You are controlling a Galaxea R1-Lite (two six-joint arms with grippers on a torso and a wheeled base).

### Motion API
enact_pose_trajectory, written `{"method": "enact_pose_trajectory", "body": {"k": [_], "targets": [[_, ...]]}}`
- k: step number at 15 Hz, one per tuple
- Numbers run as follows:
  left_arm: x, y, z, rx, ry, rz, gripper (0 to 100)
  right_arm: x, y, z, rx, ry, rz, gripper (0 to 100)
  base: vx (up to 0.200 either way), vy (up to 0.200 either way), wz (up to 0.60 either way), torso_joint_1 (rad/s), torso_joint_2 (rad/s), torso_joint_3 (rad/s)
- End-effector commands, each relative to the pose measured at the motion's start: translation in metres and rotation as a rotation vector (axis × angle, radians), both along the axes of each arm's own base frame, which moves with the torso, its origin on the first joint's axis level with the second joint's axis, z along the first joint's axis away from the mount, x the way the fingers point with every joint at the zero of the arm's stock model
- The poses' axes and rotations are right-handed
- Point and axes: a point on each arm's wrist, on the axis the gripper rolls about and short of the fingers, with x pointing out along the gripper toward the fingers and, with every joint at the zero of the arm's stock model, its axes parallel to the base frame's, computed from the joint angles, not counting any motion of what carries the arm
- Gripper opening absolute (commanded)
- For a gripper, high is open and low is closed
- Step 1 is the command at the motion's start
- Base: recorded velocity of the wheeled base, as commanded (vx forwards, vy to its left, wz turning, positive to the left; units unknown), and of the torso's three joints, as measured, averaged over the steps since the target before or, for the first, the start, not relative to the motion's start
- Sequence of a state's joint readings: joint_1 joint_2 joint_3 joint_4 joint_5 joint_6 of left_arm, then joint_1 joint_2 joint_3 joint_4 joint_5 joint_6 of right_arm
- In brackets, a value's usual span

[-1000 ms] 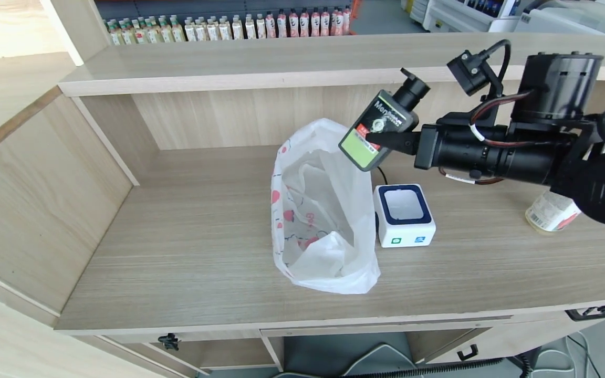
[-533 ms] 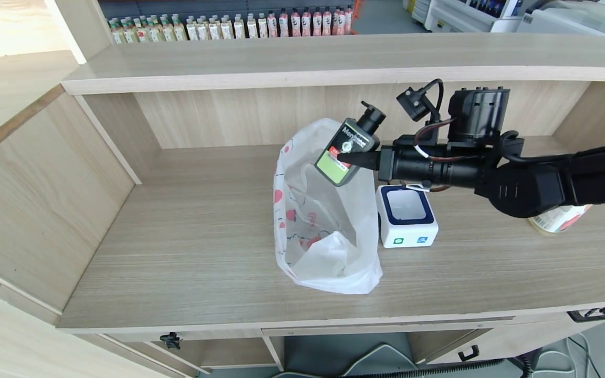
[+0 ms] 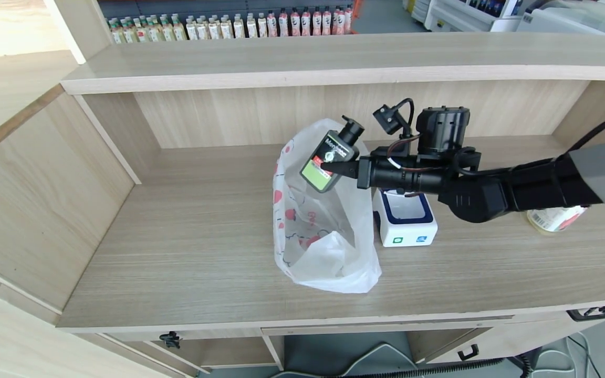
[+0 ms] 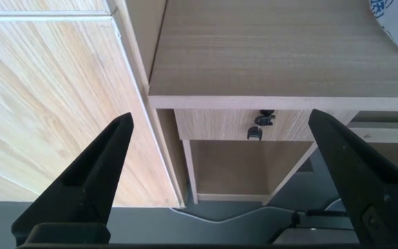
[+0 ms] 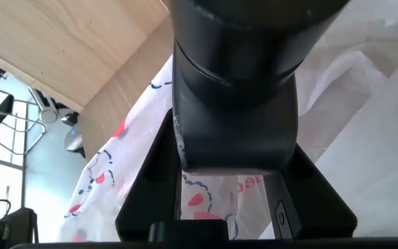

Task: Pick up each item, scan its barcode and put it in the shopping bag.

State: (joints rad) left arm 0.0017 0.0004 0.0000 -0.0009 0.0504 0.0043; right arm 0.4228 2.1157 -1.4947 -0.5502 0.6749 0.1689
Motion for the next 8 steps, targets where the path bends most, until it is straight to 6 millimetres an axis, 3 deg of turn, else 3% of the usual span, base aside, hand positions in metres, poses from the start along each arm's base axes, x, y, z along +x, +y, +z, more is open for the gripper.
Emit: {"method": "enact_pose_trajectory", "body": {"k": [1, 8], "targets": [[0.000, 0.000, 0.000, 0.000, -0.001, 0.000, 100, 0.013, 0.009, -0.018, -0.002, 0.014, 0.028, 0, 0.000, 0.000, 0.00, 0.000, 0.00, 0.000], [0.000, 0.000, 0.000, 0.002, 0.001, 0.000, 100, 0.025, 0.025, -0.038, 0.035, -0.030, 0.121, 0, 0.000, 0.000, 0.00, 0.000, 0.00, 0.000]]}}
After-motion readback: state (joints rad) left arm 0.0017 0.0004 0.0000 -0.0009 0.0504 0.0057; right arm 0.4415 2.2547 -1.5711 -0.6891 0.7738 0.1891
